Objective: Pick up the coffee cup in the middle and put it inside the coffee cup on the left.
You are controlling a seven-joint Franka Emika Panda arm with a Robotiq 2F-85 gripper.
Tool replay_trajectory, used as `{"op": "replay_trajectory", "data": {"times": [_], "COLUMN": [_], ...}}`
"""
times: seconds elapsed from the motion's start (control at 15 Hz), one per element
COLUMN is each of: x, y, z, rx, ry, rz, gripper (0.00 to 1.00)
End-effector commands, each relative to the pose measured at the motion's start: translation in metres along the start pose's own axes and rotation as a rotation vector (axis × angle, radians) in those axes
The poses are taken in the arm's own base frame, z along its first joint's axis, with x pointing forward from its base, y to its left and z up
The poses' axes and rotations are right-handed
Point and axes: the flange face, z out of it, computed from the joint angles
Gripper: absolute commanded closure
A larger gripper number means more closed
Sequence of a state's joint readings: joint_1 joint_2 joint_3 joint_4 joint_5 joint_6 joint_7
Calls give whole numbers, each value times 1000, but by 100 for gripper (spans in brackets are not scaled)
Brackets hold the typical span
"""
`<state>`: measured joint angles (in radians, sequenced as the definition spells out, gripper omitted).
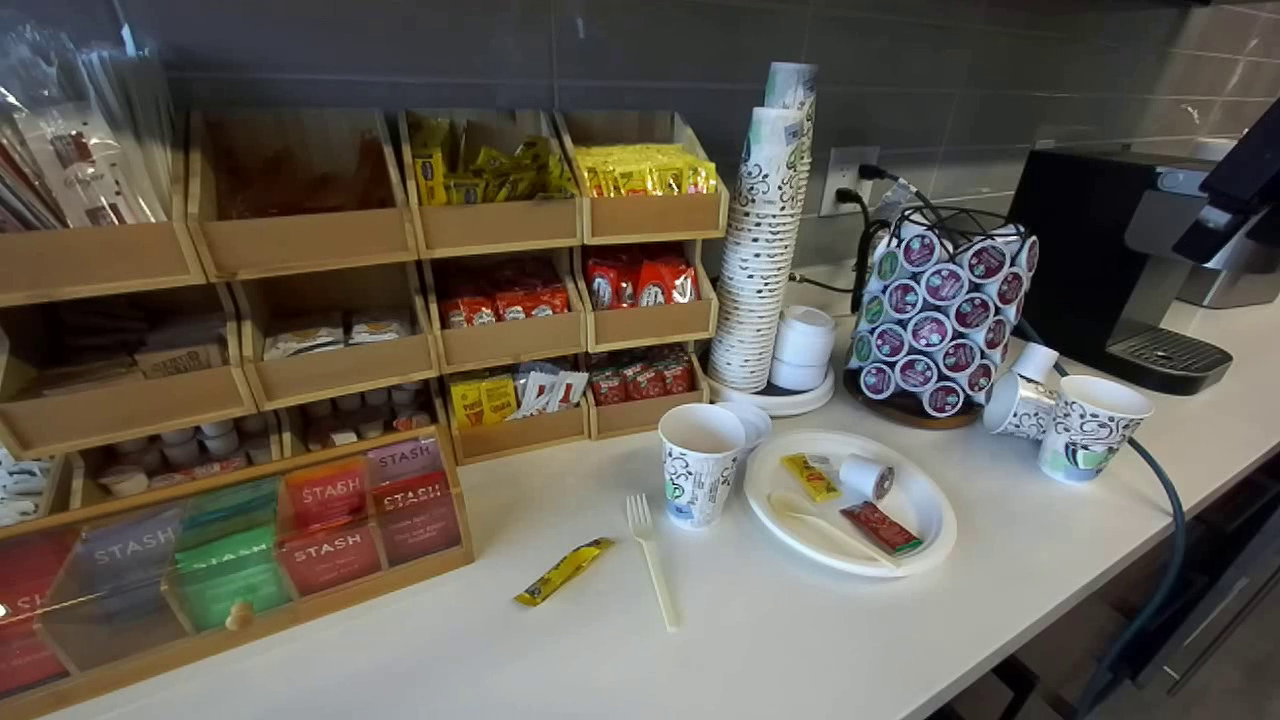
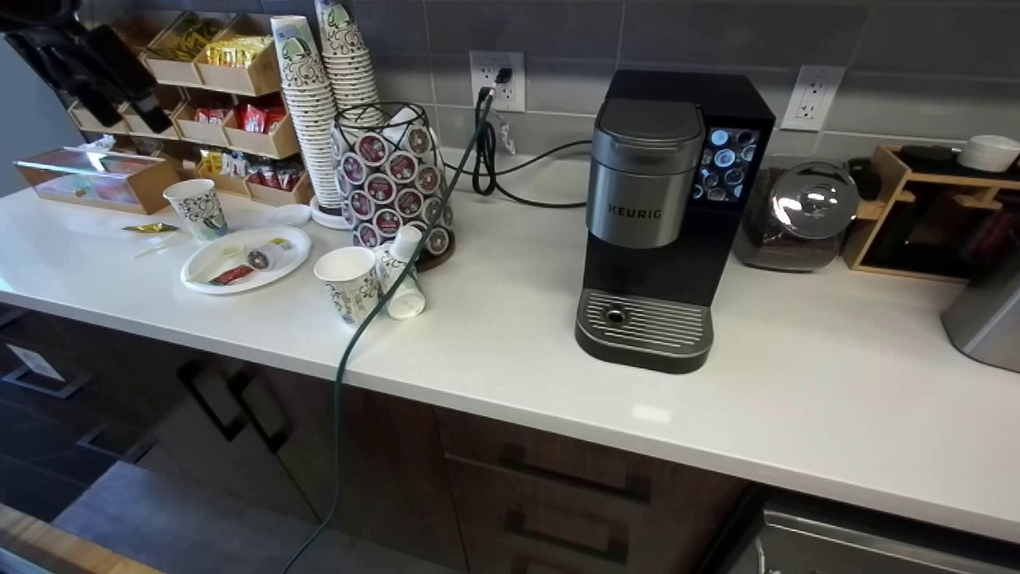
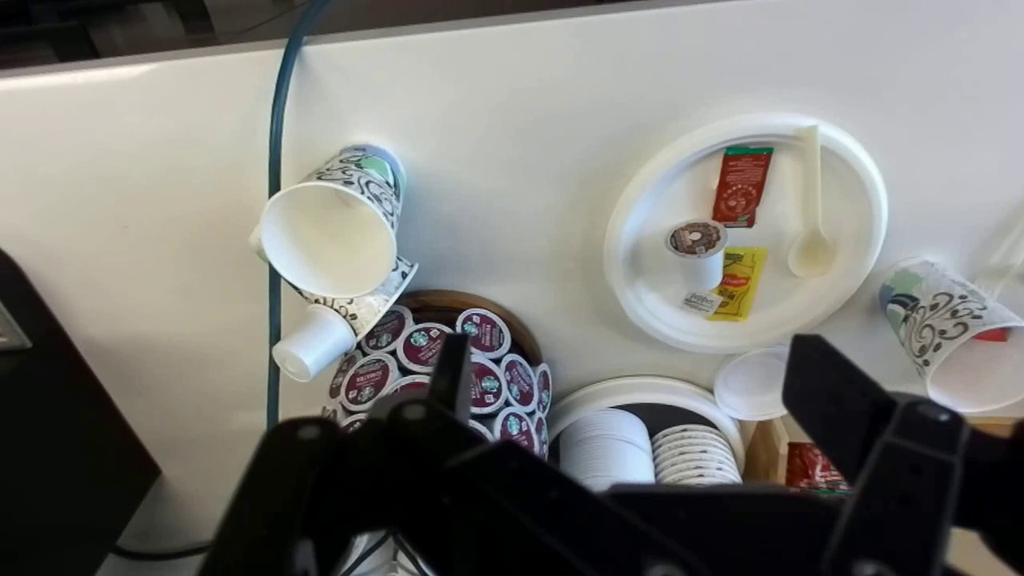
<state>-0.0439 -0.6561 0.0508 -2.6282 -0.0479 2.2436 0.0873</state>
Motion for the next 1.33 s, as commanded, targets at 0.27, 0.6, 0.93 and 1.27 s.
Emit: {"op": "replay_trajectory", "data": {"times": [0.27,0.6,0.93,1.27], "x": [21,30,30,44], "y": [72,100,99,91], "z": [134,192,190,199], "rx": [-101,-66,-66,-43], "ry": [-154,-239,-238,-188], "rz": [34,93,95,94], "gripper": [0,1,0,0]}}
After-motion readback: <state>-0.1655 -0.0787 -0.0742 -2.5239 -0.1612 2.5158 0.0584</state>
